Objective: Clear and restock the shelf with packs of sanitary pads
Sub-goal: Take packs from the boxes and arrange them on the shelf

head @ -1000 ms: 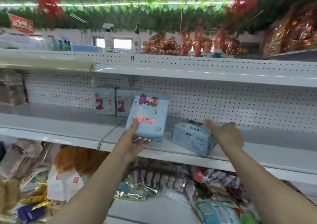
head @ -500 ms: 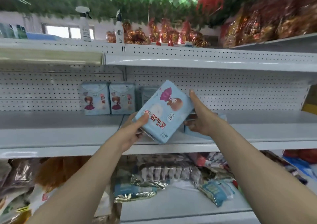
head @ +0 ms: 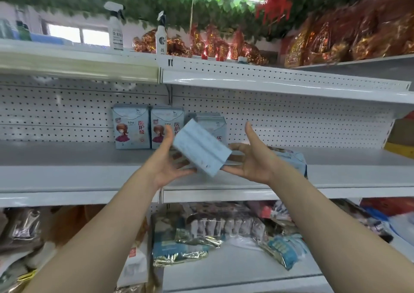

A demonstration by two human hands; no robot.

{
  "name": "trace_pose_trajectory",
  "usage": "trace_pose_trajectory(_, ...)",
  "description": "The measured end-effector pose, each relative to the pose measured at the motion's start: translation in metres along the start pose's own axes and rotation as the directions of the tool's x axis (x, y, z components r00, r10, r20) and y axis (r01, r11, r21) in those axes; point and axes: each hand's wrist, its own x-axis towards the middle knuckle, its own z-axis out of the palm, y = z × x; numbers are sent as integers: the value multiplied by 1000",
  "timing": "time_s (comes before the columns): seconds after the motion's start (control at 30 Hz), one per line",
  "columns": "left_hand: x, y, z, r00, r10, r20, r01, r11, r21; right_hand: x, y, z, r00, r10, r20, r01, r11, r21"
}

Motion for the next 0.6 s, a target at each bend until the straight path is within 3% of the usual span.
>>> trace_pose_trajectory(0.17, -6, 10, -7, 1000, 3, -26, -3, 1000, -2, 11, 21, 21, 997, -24, -77, 3, 964, -265)
trace_pose_trajectory(0.47, -16, 16, -32, 992, -56, -117, 77, 980, 186, 23, 31, 44, 984, -172, -50, 146, 931, -335)
trace_pose_trajectory(0.6, -18, 16, -38, 994, 23, -106, -5, 986, 168, 29, 30, 48, 977, -207, -58, 176, 924, -341)
